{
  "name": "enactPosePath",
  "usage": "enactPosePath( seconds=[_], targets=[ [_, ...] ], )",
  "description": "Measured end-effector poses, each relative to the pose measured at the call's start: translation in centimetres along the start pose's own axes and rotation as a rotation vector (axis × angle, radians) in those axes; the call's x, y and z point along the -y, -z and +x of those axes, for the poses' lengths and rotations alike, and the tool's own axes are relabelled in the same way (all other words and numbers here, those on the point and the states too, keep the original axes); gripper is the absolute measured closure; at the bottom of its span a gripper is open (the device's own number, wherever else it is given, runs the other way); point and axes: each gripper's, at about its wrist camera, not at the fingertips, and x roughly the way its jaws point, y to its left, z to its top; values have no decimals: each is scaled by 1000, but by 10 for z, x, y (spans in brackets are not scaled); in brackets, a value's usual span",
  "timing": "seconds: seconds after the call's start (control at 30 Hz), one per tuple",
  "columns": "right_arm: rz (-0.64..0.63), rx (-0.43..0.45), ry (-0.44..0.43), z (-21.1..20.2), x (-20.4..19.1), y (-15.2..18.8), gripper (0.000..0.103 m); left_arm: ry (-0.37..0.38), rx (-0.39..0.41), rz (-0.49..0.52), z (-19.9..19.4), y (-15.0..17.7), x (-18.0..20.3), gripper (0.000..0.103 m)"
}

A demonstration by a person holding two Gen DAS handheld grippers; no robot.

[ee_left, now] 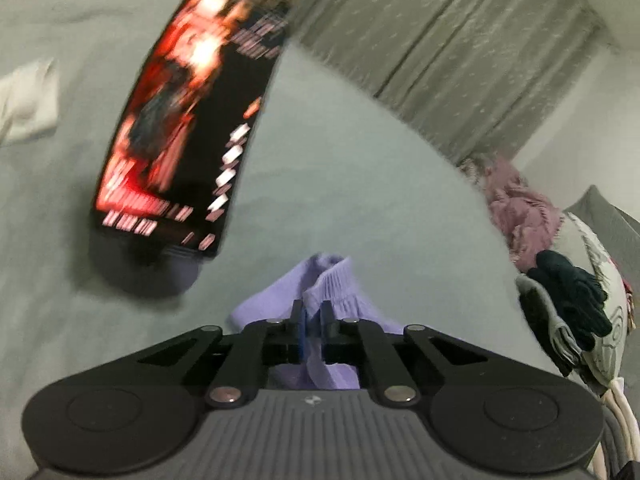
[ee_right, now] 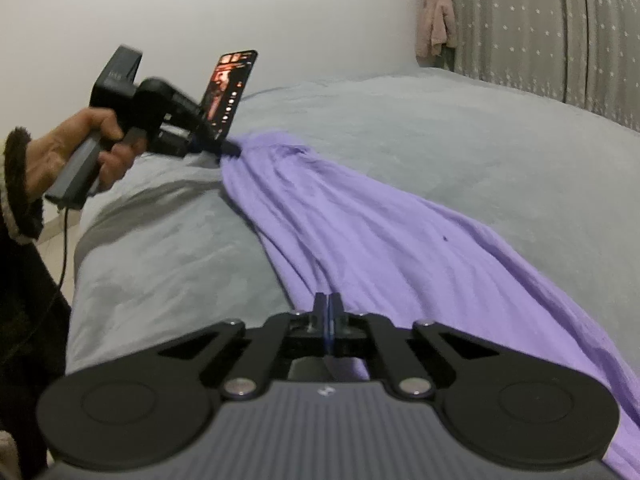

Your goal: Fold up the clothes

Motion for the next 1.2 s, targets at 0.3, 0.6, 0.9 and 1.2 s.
enactPosePath(
  seconds=[0.3, 0.6, 0.9, 1.2],
  targets=[
    [31, 4, -30, 1, 1, -2, 102, -367, -46, 282, 28, 17, 19, 98],
    [36, -42, -49, 4, -3, -4, 83, -474, -49, 449, 9, 30, 49, 59],
    [36, -20, -18, 19, 9, -45, 79, -248, -55, 428, -7, 33, 59, 62],
    [16, -58, -113, 114, 16, -127, 79, -83, -117, 506, 17, 53, 29, 64]
  ],
)
